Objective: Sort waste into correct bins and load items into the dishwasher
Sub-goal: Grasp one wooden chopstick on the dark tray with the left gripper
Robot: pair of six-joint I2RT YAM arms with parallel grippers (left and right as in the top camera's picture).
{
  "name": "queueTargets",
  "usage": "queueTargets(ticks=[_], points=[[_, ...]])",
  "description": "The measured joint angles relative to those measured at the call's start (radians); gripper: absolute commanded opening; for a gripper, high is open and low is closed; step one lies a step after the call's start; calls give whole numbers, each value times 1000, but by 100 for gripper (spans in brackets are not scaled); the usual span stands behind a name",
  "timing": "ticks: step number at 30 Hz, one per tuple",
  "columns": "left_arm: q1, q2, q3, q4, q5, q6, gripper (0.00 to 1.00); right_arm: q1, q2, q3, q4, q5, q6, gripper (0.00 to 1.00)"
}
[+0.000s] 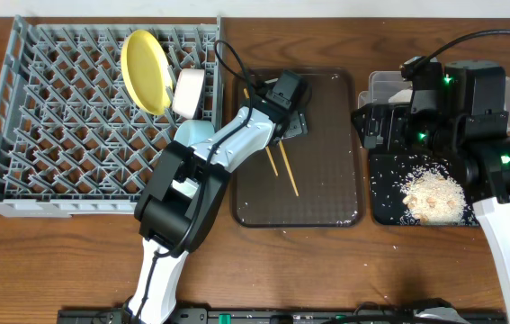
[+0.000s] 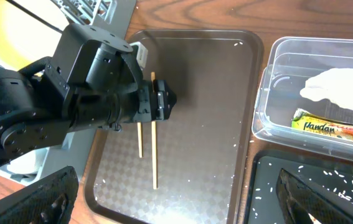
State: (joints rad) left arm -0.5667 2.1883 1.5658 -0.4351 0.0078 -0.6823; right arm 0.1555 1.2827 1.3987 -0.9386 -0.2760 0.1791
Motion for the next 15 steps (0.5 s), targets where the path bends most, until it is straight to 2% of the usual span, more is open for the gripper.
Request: queueTargets(ticks=[5,9,13,14,15], points=[[-17,-4,13,-96,42,-24,69,0,0,0,0,0,0,99],[-39,-6,15,-137,47,-39,45,0,0,0,0,0,0,99],[-48,-5,14,-143,51,-51,13,0,0,0,0,0,0,99],[-49,-4,14,-144,53,-55,8,0,0,0,0,0,0,99],[-50,-3,14,-144,57,-55,8,0,0,0,0,0,0,99]])
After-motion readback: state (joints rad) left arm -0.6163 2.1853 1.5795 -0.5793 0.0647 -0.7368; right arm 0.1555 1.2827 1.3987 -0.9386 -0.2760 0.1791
